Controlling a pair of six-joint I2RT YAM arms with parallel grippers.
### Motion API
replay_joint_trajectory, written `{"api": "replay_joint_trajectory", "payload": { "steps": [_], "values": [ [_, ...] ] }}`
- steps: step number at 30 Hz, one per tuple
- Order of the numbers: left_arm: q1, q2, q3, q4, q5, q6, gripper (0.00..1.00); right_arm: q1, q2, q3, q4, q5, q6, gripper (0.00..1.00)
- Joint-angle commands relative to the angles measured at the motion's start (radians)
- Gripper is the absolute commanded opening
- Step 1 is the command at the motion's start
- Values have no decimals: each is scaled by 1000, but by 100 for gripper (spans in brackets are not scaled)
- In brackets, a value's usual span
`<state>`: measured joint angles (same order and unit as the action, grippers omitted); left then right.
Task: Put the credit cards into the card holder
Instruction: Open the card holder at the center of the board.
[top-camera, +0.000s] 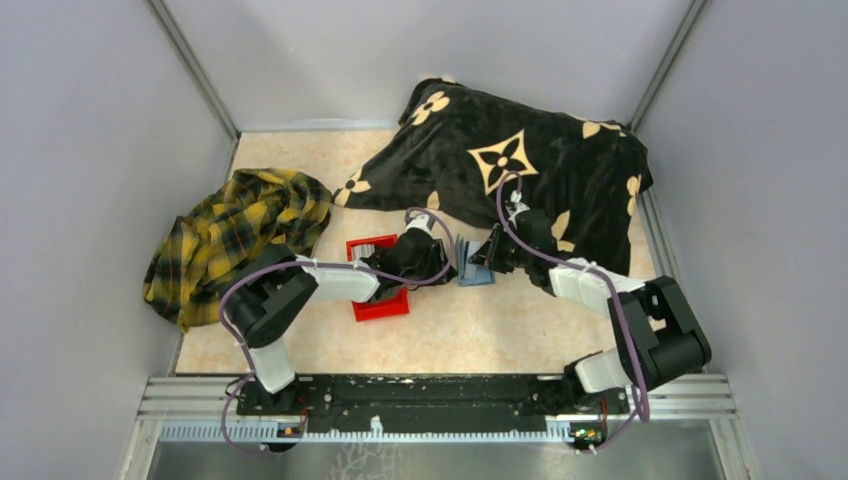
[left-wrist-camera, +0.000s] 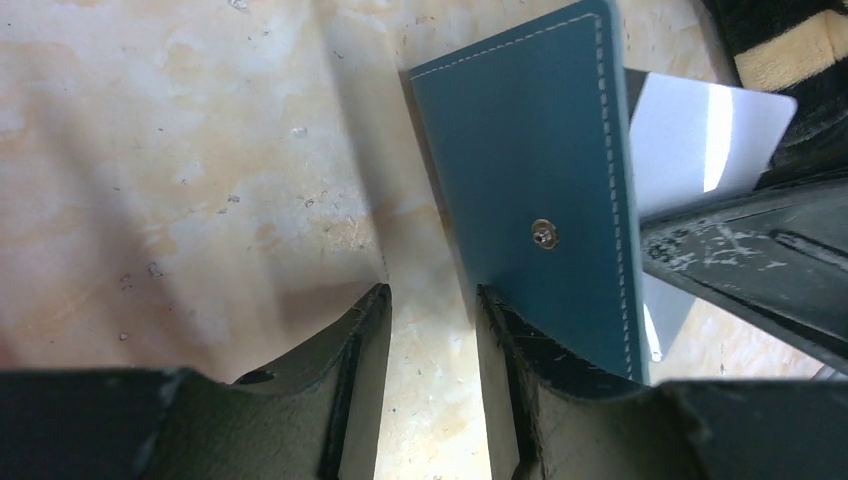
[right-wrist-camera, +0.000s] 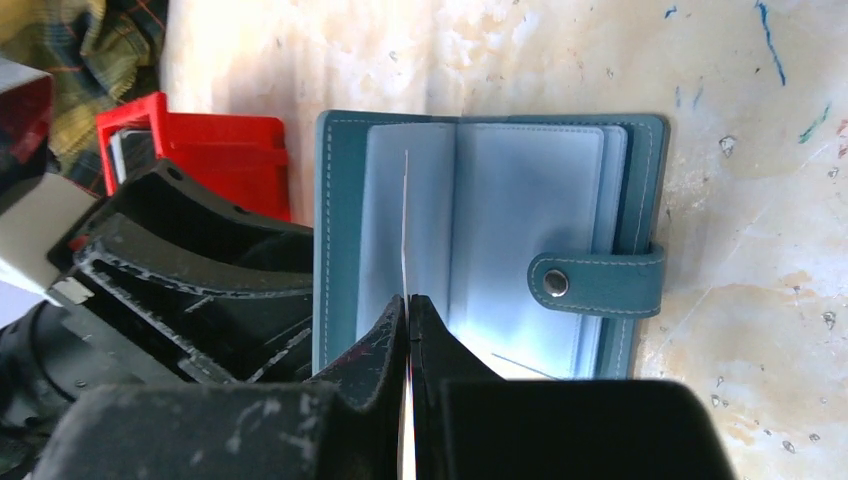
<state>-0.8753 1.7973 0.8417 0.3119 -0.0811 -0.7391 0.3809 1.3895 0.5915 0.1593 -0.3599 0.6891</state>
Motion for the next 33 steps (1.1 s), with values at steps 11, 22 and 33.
{"api": "replay_joint_trajectory", "payload": {
  "steps": [11,22,33],
  "values": [
    [-32,-78,-24,-387,-79,13,48,138,50,130,-70,169,-128,0],
    [-52,-187,25,-534,-180,14,50,203,64,199,-142,249,-165,0],
    [-59,-315,76,-585,-235,21,51,299,94,278,-203,341,-182,0]
  ]
}}
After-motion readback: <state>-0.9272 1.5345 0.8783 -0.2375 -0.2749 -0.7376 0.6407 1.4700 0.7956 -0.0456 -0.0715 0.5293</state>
